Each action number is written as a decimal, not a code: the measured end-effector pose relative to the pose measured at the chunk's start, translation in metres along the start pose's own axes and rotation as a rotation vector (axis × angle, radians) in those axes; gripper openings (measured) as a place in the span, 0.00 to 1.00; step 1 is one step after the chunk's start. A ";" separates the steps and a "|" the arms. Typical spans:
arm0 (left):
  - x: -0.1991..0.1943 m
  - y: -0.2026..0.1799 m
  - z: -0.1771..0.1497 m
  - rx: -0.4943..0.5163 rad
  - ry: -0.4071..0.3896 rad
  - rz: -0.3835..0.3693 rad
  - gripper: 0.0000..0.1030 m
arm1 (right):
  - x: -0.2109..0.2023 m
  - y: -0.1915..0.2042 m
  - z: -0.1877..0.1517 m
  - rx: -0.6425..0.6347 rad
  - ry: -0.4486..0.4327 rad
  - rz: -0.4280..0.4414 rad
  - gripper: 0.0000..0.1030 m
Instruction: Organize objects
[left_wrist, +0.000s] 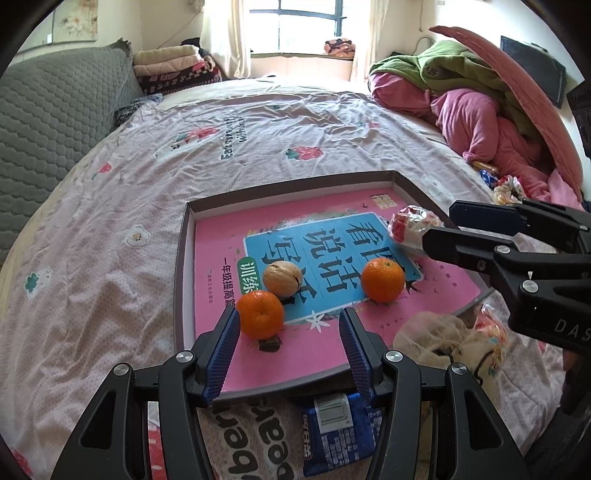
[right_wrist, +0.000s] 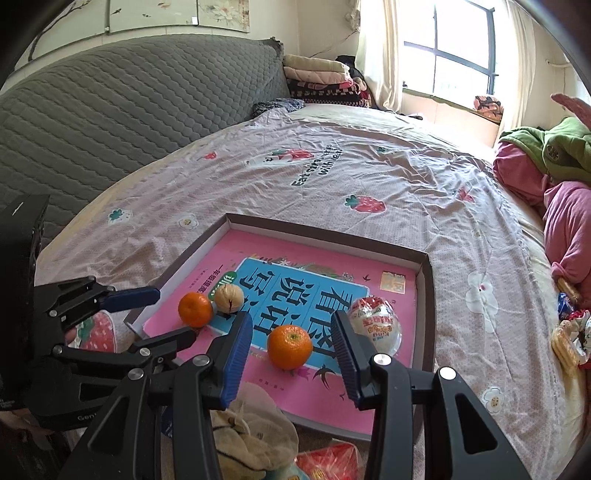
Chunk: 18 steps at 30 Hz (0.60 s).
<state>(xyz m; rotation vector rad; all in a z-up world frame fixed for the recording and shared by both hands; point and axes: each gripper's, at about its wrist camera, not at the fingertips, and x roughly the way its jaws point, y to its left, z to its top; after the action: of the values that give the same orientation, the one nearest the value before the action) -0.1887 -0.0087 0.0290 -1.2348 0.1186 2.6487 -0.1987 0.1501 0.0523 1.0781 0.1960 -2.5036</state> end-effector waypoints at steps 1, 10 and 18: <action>-0.002 0.000 -0.001 0.002 -0.003 0.003 0.56 | -0.002 0.000 -0.001 -0.004 -0.003 -0.002 0.43; -0.009 0.003 -0.007 0.002 0.006 -0.009 0.56 | -0.014 0.002 -0.007 -0.035 -0.010 -0.006 0.43; -0.016 0.003 -0.020 0.036 0.015 0.002 0.56 | -0.025 0.002 -0.017 -0.073 -0.002 -0.014 0.43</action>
<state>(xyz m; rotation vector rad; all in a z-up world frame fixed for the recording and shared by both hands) -0.1645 -0.0172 0.0279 -1.2436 0.1685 2.6276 -0.1712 0.1609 0.0583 1.0485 0.2928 -2.4895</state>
